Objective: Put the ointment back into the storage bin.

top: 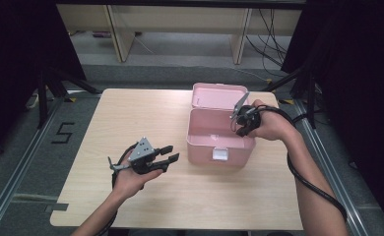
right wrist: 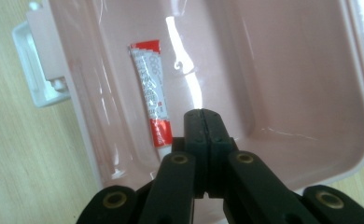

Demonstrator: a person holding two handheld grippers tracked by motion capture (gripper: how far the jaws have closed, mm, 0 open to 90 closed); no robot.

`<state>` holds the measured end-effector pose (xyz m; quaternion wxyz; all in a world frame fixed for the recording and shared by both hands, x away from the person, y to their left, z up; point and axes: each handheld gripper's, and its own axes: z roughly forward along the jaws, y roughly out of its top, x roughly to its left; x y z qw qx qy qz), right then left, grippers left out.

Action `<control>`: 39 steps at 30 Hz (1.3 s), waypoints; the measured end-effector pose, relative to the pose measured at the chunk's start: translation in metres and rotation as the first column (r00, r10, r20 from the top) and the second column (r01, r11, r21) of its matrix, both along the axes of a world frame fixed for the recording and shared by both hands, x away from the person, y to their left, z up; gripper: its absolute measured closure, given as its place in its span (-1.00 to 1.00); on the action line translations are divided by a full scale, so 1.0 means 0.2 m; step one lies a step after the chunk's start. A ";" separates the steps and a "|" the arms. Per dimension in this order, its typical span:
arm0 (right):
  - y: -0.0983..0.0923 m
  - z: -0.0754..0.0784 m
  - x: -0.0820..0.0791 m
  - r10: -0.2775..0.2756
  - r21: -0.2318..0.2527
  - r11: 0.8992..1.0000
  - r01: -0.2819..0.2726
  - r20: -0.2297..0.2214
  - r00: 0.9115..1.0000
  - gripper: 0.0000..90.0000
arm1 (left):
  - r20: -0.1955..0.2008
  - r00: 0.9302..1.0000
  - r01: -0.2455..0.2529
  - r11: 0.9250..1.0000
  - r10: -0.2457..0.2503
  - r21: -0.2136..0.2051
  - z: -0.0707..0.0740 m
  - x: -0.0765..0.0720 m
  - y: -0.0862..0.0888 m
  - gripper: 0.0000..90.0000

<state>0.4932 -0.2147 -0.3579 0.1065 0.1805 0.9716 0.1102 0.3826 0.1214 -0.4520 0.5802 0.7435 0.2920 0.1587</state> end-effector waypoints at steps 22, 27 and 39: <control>-0.09 -0.01 -0.15 -0.251 0.329 0.924 0.197 0.130 0.959 0.99 | 0.003 0.999 -0.052 0.995 0.053 -0.090 0.18 0.20 -0.06 0.23; -0.09 -0.02 -0.19 -0.306 0.376 0.896 0.235 0.141 0.942 0.97 | 0.006 0.998 -0.057 0.995 0.057 -0.084 0.20 0.25 -0.08 0.22; -0.10 -0.04 -0.25 -0.405 0.491 0.823 0.285 0.155 0.901 0.97 | -0.011 0.994 -0.106 0.989 0.106 -0.099 0.23 0.37 -0.09 0.20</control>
